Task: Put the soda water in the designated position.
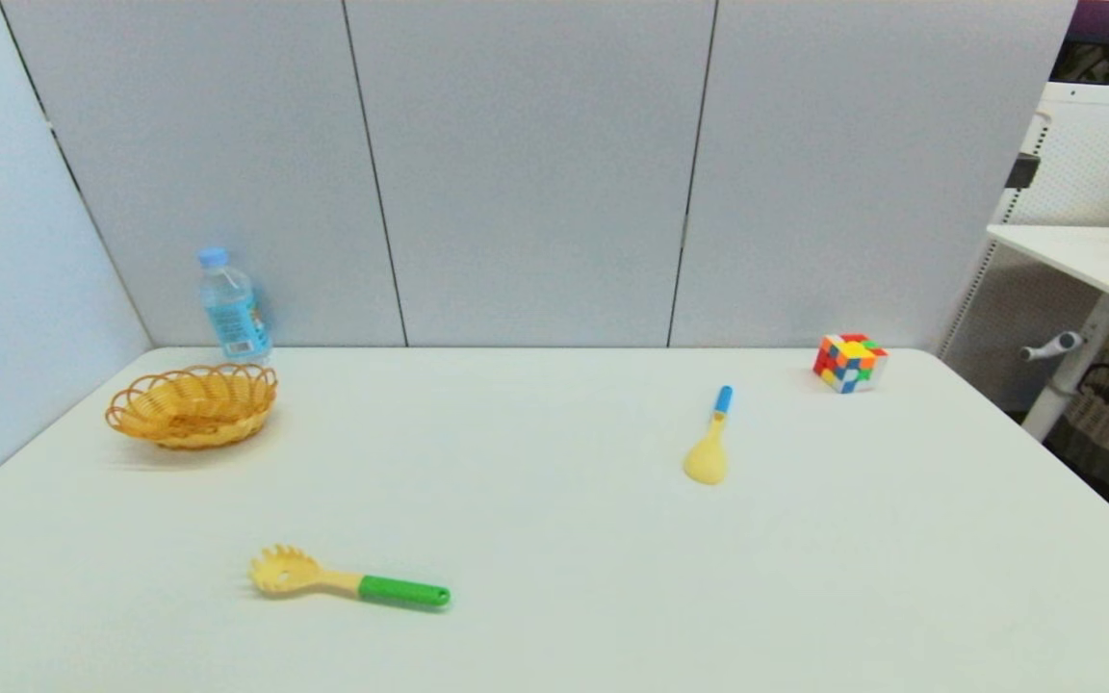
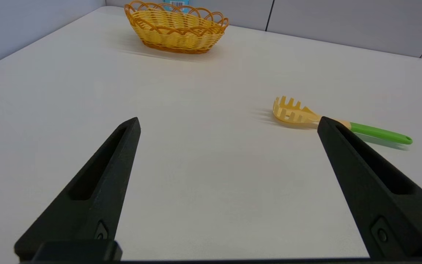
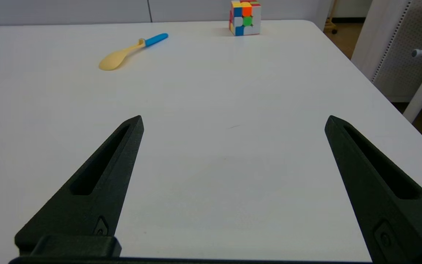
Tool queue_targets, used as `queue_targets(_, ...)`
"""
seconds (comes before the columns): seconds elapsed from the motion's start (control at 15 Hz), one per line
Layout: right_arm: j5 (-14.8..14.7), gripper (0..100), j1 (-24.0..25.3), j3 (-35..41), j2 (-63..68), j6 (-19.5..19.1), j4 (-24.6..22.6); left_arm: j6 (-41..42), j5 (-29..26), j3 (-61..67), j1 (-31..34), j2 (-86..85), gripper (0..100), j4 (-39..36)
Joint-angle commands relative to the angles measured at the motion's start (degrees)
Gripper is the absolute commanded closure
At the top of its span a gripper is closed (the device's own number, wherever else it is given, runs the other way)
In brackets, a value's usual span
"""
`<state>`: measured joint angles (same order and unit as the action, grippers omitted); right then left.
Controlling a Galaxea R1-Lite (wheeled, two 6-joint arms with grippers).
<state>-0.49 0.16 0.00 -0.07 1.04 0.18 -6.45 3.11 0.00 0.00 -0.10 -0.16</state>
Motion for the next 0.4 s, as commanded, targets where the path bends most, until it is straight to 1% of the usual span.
queue_targets(0.07,-0.04,0,0.02,0.09,0.07,0.11,-0.01,-0.06,0.06,-0.09,0.0,-0.08,0,-0.02)
queue_targets(0.4,-0.04,0,0.02,0.09,0.07,0.02,-0.01,-0.06,0.06,0.0,0.0,-0.08,0,-0.02)
